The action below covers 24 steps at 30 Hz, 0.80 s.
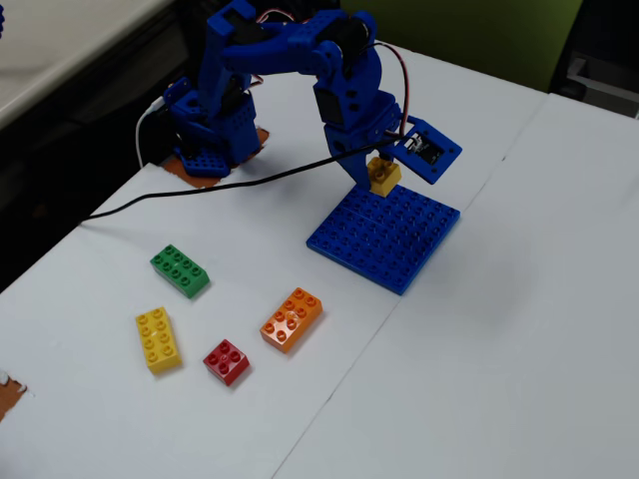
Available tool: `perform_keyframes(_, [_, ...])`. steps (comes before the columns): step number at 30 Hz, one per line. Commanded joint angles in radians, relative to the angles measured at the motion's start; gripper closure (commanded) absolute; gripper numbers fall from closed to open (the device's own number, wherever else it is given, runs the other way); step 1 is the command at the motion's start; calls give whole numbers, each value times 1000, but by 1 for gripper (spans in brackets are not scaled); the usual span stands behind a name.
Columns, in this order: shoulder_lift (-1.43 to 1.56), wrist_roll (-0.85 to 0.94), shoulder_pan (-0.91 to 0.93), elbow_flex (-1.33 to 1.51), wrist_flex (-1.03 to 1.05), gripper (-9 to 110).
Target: Pick up the 2x2 yellow block and go up the 8x8 blue block.
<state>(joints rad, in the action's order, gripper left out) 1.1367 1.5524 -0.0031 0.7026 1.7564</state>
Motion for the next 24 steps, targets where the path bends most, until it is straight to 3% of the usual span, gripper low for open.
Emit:
perform_keyframes(1, [9,0,-14,-41,0,102])
perform_keyframes(24, [25,29,-9,-14,2,102])
